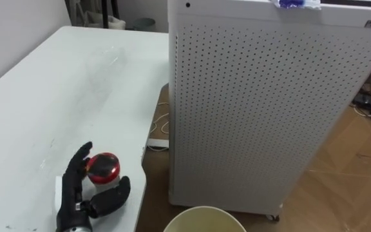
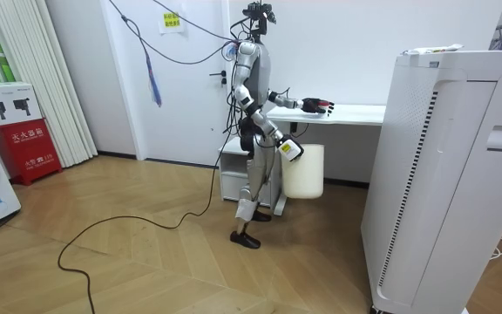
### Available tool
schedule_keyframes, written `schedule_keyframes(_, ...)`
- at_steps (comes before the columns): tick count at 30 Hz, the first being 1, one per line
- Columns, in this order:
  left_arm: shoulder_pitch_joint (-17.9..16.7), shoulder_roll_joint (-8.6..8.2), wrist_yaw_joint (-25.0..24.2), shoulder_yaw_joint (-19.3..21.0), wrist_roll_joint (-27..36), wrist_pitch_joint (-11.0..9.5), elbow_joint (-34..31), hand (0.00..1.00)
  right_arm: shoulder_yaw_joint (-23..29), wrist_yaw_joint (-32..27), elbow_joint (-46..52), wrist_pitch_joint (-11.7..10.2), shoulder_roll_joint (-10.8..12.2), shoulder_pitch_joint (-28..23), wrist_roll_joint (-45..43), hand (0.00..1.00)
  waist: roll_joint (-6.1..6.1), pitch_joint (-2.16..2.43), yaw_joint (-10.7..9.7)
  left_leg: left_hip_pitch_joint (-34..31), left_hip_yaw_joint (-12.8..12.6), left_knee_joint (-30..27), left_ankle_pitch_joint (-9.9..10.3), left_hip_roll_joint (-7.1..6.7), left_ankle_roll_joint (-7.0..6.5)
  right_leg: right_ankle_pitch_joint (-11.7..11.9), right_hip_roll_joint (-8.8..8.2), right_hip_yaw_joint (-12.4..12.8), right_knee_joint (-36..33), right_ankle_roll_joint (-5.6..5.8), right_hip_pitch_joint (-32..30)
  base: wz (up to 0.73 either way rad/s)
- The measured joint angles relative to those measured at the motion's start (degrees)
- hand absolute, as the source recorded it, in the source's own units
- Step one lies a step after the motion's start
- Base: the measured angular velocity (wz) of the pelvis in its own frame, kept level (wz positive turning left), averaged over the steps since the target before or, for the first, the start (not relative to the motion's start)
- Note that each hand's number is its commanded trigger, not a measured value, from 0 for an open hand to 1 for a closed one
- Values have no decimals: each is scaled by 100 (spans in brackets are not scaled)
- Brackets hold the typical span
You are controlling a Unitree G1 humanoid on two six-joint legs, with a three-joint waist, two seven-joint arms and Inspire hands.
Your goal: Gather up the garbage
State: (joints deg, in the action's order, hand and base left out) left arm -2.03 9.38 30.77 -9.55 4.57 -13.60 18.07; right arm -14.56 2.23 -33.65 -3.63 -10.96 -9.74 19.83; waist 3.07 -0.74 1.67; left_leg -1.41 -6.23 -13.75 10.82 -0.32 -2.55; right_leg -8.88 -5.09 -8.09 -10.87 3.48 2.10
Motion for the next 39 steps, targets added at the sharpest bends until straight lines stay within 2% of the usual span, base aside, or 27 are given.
schedule_keyframes(5,125,-64,114,-27,261,44,119,100,-53,-8,0,10,11,-100,47,100,-3,0,-26,10,-9,-1,0,-3,0,0,-4,9,0,0,24,0)
schedule_keyframes(11,173,-73,222,-85,600,119,156,100,-170,14,25,171,29,-106,62,100,-17,-10,-148,89,-10,14,0,-6,0,0,-6,17,6,0,94,0)
schedule_keyframes(16,294,-105,23,-136,605,167,231,100,-176,31,27,173,40,-92,62,100,-49,-30,-161,57,-11,-5,2,-3,1,0,-2,22,6,0,76,-1)
schedule_keyframes(20,409,-118,-139,-164,602,169,165,100,-176,27,30,172,53,-35,51,100,-65,-30,-153,-28,-8,-41,1,-8,1,7,6,10,-14,-12,2,0)
schedule_keyframes(23,408,-118,-282,-376,603,176,-202,100,-175,26,26,172,50,-3,55,100,-65,-28,-144,-35,1,-45,1,-22,0,7,1,15,-34,-12,-19,0)
schedule_keyframes(27,408,-122,-579,-657,601,179,-1005,100,-175,38,29,171,56,225,55,100,-52,-33,-162,-20,0,-54,3,4,-2,7,0,19,-86,-12,-24,0)
schedule_keyframes(31,407,-190,-1070,-765,596,180,-1732,100,-137,-75,136,171,107,431,53,100,-56,-31,-200,-55,14,-107,9,3,-8,7,-1,5,-86,-12,-23,1)
schedule_keyframes(39,406,-208,-1897,-903,598,191,-1994,100,26,-353,164,151,149,859,71,100,-68,-18,-306,-195,14,-156,7,6,-10,8,-5,-5,-117,-14,-152,0)
